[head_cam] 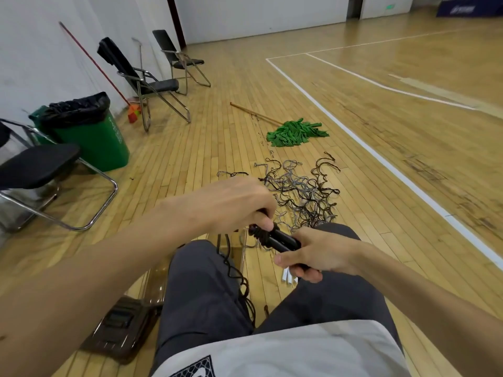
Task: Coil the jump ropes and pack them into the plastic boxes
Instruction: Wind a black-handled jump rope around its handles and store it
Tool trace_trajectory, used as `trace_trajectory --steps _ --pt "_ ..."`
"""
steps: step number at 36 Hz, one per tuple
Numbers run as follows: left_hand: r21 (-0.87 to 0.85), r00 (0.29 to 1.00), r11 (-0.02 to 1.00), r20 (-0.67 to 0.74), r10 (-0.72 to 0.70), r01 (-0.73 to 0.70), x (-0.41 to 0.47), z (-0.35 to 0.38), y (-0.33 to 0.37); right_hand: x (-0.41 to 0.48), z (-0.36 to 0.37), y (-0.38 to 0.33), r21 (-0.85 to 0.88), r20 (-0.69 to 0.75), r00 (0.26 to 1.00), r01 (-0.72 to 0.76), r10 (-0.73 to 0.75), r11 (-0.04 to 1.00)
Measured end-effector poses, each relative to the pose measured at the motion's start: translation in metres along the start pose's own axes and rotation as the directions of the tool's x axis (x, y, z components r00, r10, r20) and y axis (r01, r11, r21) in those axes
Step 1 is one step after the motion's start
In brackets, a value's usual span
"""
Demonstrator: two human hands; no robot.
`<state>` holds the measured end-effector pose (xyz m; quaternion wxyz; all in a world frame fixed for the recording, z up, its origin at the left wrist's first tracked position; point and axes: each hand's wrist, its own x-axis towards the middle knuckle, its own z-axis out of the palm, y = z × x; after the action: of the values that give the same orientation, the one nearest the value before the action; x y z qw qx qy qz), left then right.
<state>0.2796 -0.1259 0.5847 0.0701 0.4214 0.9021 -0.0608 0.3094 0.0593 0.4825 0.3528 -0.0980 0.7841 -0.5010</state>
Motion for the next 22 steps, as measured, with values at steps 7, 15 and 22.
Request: trace_trajectory --steps 7,15,22 --pt "-0.175 0.997 0.982 0.019 0.074 -0.070 0.010 -0.001 -0.002 -0.016 0.003 -0.013 -0.171 0.066 0.997 -0.015 0.027 0.985" --pt "-0.477 0.995 0.878 0.067 0.076 -0.035 0.017 0.000 -0.013 -0.030 0.008 -0.023 -0.284 0.090 0.996 0.016 0.010 0.959" --pt "-0.769 0.993 0.639 0.097 0.074 0.027 0.016 0.008 -0.022 -0.039 0.015 -0.026 -0.227 0.150 0.985 0.113 -0.080 0.967"
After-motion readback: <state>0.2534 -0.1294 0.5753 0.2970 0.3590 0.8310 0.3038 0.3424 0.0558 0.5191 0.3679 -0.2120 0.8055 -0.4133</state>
